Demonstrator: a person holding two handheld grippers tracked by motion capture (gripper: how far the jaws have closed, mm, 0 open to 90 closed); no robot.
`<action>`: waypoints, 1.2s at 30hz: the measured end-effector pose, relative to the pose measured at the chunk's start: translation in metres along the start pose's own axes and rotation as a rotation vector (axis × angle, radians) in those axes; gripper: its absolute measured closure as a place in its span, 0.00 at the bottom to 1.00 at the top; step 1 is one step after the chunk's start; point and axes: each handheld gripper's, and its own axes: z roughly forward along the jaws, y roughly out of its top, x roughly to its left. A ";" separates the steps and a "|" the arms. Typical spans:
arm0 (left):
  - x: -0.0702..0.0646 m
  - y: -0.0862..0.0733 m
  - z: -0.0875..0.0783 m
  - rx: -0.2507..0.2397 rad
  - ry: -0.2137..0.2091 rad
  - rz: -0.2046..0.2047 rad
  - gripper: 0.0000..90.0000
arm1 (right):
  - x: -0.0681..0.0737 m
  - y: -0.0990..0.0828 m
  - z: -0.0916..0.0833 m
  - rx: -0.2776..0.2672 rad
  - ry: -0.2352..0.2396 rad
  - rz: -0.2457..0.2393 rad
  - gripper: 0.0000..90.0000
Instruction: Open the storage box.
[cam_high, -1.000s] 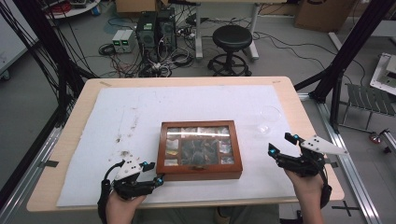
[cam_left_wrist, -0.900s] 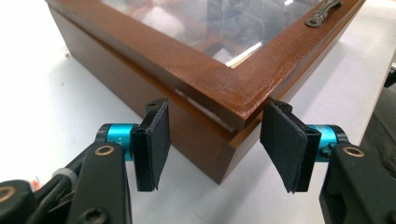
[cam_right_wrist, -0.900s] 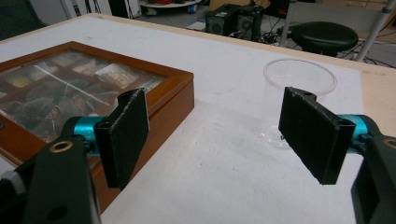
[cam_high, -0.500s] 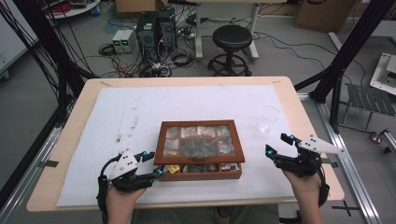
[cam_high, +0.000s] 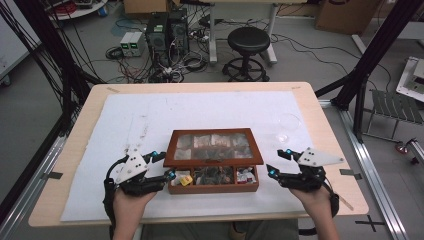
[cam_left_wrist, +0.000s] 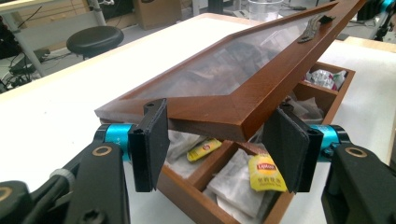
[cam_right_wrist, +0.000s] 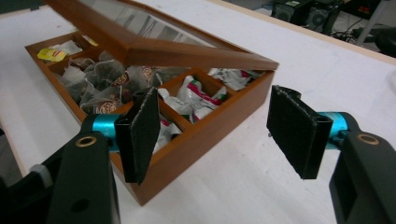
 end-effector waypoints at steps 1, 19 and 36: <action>0.001 0.003 0.001 -0.006 0.004 0.002 0.45 | 0.005 0.003 0.007 0.003 -0.002 -0.014 0.40; 0.013 0.024 0.010 -0.008 0.021 0.019 0.44 | 0.016 0.033 0.039 -0.071 -0.072 -0.112 0.61; 0.056 0.021 0.069 0.017 0.086 0.009 0.48 | 0.008 0.058 0.059 -0.105 -0.153 -0.125 0.60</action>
